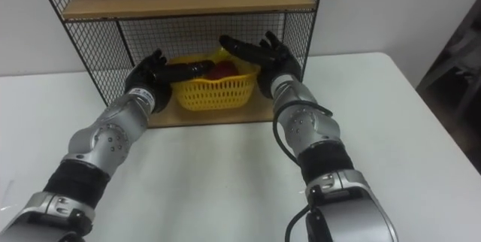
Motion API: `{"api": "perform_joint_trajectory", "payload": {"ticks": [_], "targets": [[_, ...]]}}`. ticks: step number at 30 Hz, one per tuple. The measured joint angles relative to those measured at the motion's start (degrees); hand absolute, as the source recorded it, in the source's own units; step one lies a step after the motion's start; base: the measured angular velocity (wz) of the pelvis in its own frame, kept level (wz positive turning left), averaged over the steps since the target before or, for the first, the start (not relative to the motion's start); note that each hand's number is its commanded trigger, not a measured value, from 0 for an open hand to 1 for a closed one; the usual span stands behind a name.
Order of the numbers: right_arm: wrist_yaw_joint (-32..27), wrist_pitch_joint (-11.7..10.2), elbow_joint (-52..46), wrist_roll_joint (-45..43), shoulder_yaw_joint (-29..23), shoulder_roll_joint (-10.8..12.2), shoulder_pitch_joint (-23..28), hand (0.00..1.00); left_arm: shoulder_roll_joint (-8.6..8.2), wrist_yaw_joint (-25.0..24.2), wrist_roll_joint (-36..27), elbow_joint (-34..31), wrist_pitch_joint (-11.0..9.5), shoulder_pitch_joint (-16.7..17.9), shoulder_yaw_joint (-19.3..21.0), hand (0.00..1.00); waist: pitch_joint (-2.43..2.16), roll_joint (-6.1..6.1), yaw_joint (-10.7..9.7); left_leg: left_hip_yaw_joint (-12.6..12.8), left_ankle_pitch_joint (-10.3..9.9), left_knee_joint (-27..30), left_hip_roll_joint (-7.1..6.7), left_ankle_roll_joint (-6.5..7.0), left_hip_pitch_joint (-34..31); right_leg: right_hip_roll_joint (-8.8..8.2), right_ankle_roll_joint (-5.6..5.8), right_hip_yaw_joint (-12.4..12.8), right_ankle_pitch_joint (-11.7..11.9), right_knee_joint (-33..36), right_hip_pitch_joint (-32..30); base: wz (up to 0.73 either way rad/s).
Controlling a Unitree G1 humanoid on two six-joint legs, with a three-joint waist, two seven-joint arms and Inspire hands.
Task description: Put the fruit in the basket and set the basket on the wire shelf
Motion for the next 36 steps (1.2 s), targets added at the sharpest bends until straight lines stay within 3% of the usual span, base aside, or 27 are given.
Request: {"api": "perform_joint_trajectory", "payload": {"ticks": [13,19,23,26,28,33,36], "targets": [[0.9,1.9,0.9,-0.7,-0.5,-0.2,0.9,0.0,0.7,-1.0,0.2,2.3,1.0,0.0,2.0,0.0,-0.02,-0.03,-0.8,0.0,0.1,-0.1,-0.07,-0.09,0.0,0.02,0.08,-0.1,0.0,0.0,-0.3,0.0],[2.5,2.2,0.9,-2.4,-0.5,-0.3,2.1,0.0,1.11,-1.4,3.6,2.3,1.1,0.4,2.7,0.0,-0.13,0.02,-0.9,0.1,0.1,-0.1,-0.05,-0.09,0.1,0.07,-0.03,0.1,0.1,0.0,-0.1,0.0],[3.1,2.2,0.9,-2.3,-0.5,-0.3,3.0,0.0,1.62,-1.5,4.5,2.3,1.1,0.8,2.7,0.0,-0.49,0.24,-0.9,0.1,0.1,0.0,-0.05,-0.08,0.1,0.09,-0.28,0.1,0.3,0.0,0.0,0.0],[3.8,2.2,0.9,-2.3,-0.5,-0.4,3.9,0.0,2.0,-1.6,5.7,2.3,1.1,1.4,2.7,0.0,-1.26,0.66,-0.9,0.2,0.1,0.0,-0.03,-0.08,0.2,0.09,-0.28,0.1,0.3,0.0,0.3,0.0],[3.8,2.2,0.9,-1.8,-0.5,-0.4,4.4,0.0,2.46,-2.1,5.5,2.2,1.1,1.8,2.8,0.0,-1.32,0.77,-0.8,0.1,0.1,-0.1,-0.01,-0.08,0.8,0.08,-0.21,0.1,0.2,0.0,0.5,0.0],[3.8,2.2,0.2,-1.1,-0.9,-0.5,4.7,0.0,3.69,-2.8,5.5,1.4,1.1,2.2,3.1,0.0,-1.95,1.5,-0.6,0.0,0.0,-0.1,-0.03,-0.06,1.1,-0.05,-0.33,0.1,-0.3,0.0,0.6,0.0],[3.9,2.2,-1.7,-1.1,-0.9,-0.7,4.7,0.0,4.51,-3.7,6.0,-0.4,1.1,2.2,3.1,0.0,-1.95,1.55,-0.6,0.0,0.1,-0.4,-0.03,-0.14,1.1,-0.07,-0.14,0.0,-0.1,0.0,0.5,0.0]]}}
